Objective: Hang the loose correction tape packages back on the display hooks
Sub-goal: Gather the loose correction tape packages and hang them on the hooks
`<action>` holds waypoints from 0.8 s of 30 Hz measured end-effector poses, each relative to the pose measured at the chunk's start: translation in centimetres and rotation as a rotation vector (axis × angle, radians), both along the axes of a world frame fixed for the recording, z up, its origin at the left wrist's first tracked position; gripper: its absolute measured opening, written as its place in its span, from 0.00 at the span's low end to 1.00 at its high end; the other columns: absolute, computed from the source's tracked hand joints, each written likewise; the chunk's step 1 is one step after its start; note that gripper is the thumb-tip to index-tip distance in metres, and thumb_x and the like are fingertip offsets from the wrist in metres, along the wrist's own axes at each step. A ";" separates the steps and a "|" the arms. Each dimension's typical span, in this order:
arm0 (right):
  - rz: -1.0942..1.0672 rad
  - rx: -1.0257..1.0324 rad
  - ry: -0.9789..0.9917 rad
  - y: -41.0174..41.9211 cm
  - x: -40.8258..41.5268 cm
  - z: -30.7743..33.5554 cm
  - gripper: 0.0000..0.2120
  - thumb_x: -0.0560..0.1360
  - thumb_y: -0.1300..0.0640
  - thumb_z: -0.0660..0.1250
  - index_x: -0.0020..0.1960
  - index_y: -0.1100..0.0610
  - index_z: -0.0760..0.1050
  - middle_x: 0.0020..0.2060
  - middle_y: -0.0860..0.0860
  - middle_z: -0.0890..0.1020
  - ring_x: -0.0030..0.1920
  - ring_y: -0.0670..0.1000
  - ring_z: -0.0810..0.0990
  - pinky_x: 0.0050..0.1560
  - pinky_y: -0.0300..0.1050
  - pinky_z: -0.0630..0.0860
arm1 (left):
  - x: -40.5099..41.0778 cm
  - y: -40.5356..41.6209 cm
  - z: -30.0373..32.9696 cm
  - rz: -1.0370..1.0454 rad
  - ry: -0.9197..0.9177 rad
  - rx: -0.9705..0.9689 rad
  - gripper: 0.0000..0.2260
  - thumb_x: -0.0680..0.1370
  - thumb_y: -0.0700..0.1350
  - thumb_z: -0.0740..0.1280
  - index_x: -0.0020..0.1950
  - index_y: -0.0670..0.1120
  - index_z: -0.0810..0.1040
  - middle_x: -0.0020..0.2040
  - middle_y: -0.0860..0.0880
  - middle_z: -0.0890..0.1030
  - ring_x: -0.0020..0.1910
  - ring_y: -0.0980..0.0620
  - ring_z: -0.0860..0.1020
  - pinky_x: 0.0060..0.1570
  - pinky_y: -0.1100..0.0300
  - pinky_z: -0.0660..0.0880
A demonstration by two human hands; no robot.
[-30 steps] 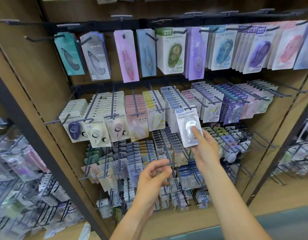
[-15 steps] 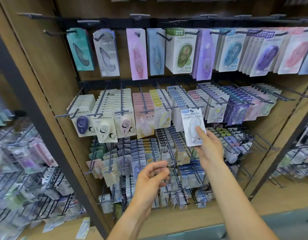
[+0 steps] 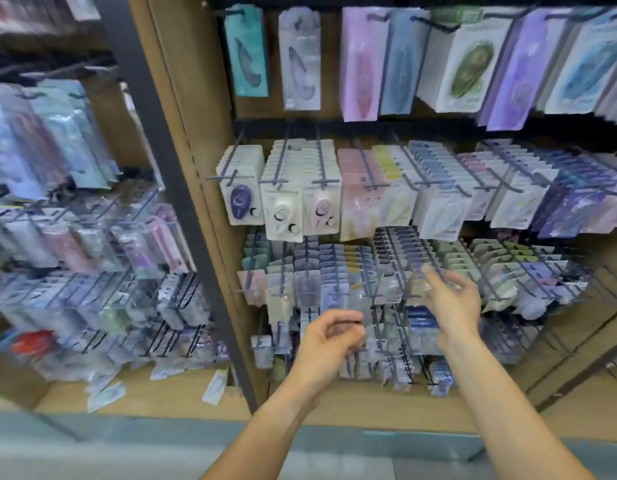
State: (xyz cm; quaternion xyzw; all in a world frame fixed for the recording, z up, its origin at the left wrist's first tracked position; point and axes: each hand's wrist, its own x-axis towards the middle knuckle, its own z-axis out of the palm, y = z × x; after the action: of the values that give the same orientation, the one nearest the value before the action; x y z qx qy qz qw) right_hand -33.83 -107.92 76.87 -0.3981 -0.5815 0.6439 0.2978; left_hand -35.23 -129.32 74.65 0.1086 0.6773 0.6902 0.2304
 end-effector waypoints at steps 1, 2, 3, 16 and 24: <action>0.076 0.037 -0.042 -2.3 0.7 -1.6 0.24 0.72 0.44 0.79 0.62 0.51 0.74 0.54 0.48 0.81 0.58 0.52 0.81 0.65 0.57 0.78 | -0.3 -1.6 -1.2 0.015 0.003 -0.045 0.07 0.81 0.39 0.72 0.57 0.47 0.85 0.48 0.45 0.84 0.44 0.52 0.83 0.46 0.60 0.79; 0.165 0.062 -0.089 -4.6 1.4 -3.2 0.22 0.73 0.45 0.78 0.61 0.52 0.75 0.51 0.47 0.81 0.56 0.52 0.82 0.64 0.57 0.78 | -0.4 -3.5 -2.4 0.030 0.003 -0.093 0.07 0.81 0.40 0.72 0.58 0.46 0.84 0.48 0.44 0.83 0.43 0.53 0.83 0.47 0.60 0.79; 0.258 0.078 -0.132 -6.9 2.0 -5.1 0.20 0.74 0.48 0.77 0.61 0.54 0.76 0.48 0.47 0.81 0.54 0.51 0.82 0.63 0.55 0.78 | -0.4 -5.6 -3.9 0.045 0.001 -0.154 0.06 0.81 0.40 0.72 0.58 0.45 0.84 0.47 0.45 0.83 0.43 0.53 0.82 0.48 0.61 0.79; 1.389 0.301 -0.598 -37.3 2.0 -21.3 0.13 0.78 0.43 0.72 0.58 0.48 0.77 0.55 0.49 0.80 0.58 0.52 0.79 0.61 0.52 0.76 | 17.6 -42.0 -20.9 0.443 -0.510 -0.957 0.09 0.83 0.52 0.69 0.61 0.52 0.81 0.53 0.50 0.83 0.51 0.47 0.82 0.53 0.55 0.79; 1.513 0.419 -0.600 -50.8 -3.1 -22.8 0.14 0.77 0.44 0.72 0.59 0.49 0.78 0.53 0.50 0.81 0.54 0.53 0.80 0.54 0.49 0.76 | 26.2 -55.9 -24.2 0.697 -0.772 -0.957 0.04 0.83 0.49 0.69 0.55 0.50 0.78 0.53 0.46 0.85 0.53 0.43 0.83 0.53 0.54 0.77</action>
State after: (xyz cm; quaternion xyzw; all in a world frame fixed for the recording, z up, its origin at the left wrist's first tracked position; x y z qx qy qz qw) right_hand -36.88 -158.70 54.04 0.0086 -0.8537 0.4154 -0.3139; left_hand -9.00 -185.20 50.44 -0.4805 0.7715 0.3395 0.2421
